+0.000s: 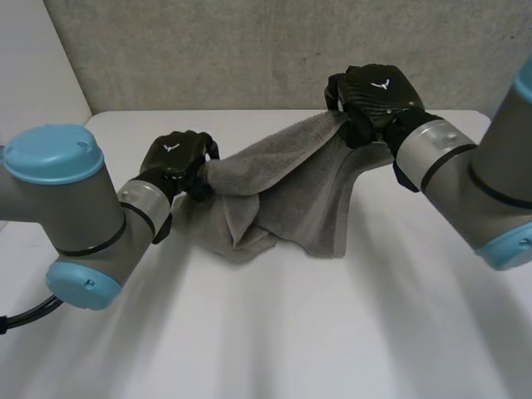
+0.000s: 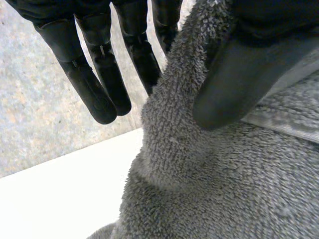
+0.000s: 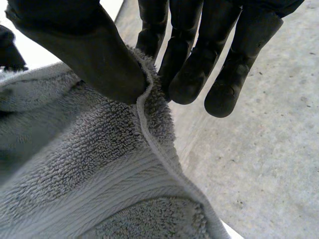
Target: Fold the towel.
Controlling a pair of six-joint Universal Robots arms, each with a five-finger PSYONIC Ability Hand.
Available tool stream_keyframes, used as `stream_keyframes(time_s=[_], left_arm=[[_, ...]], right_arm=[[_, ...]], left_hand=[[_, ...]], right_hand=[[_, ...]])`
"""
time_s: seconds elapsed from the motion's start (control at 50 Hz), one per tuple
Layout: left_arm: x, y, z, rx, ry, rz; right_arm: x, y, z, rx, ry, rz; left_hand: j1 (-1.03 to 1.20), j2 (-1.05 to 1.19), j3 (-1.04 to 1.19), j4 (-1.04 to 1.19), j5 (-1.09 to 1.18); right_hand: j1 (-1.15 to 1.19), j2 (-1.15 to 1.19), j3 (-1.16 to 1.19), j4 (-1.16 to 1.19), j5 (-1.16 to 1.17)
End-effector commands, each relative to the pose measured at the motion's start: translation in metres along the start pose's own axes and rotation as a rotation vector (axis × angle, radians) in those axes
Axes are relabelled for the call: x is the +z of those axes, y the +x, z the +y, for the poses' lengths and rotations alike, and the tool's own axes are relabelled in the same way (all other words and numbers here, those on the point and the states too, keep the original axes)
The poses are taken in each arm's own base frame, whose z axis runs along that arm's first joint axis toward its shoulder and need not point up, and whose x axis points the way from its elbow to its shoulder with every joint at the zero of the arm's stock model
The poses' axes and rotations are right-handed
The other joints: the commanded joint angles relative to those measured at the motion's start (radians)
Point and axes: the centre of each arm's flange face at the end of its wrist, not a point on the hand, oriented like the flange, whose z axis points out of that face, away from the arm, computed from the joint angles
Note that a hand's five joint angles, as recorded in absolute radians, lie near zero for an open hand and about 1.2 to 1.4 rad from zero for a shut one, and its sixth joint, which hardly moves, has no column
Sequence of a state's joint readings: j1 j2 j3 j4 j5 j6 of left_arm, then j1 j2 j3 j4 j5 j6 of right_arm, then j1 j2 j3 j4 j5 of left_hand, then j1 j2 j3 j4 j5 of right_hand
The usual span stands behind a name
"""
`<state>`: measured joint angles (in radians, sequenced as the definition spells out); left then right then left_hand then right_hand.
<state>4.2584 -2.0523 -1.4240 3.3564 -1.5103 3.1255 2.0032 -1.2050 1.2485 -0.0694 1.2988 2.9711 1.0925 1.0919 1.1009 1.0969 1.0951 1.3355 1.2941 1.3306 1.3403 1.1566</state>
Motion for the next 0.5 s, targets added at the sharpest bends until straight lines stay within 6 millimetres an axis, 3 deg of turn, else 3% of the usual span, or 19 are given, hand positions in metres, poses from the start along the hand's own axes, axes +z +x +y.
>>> stream_keyframes(time_s=[0.02, 0.16, 0.38, 0.5], left_arm=[[0.006, -0.004, 0.013, -0.004, -0.032, -0.009], [0.006, -0.004, 0.020, -0.005, -0.050, -0.014], [0.007, 0.002, 0.049, -0.004, -0.130, 0.003], [0.006, 0.002, 0.053, -0.002, -0.150, 0.006]], right_arm=[[-0.015, 0.002, 0.014, -0.094, -0.102, -0.021], [-0.031, -0.001, 0.034, -0.112, -0.178, -0.032], [-0.032, 0.016, 0.047, -0.120, -0.216, 0.008], [-0.029, 0.021, 0.049, -0.183, -0.222, 0.023]], left_hand=[[-0.169, -0.168, -0.177, -0.173, -0.346], [-0.174, -0.174, -0.183, -0.179, -0.351], [-0.207, -0.206, -0.215, -0.211, -0.384], [-0.289, -0.288, -0.297, -0.293, -0.466]], right_hand=[[0.061, 0.102, 0.066, 0.056, 0.065], [0.061, 0.102, 0.066, 0.056, 0.065], [0.061, 0.102, 0.066, 0.056, 0.065], [0.061, 0.102, 0.066, 0.056, 0.065]])
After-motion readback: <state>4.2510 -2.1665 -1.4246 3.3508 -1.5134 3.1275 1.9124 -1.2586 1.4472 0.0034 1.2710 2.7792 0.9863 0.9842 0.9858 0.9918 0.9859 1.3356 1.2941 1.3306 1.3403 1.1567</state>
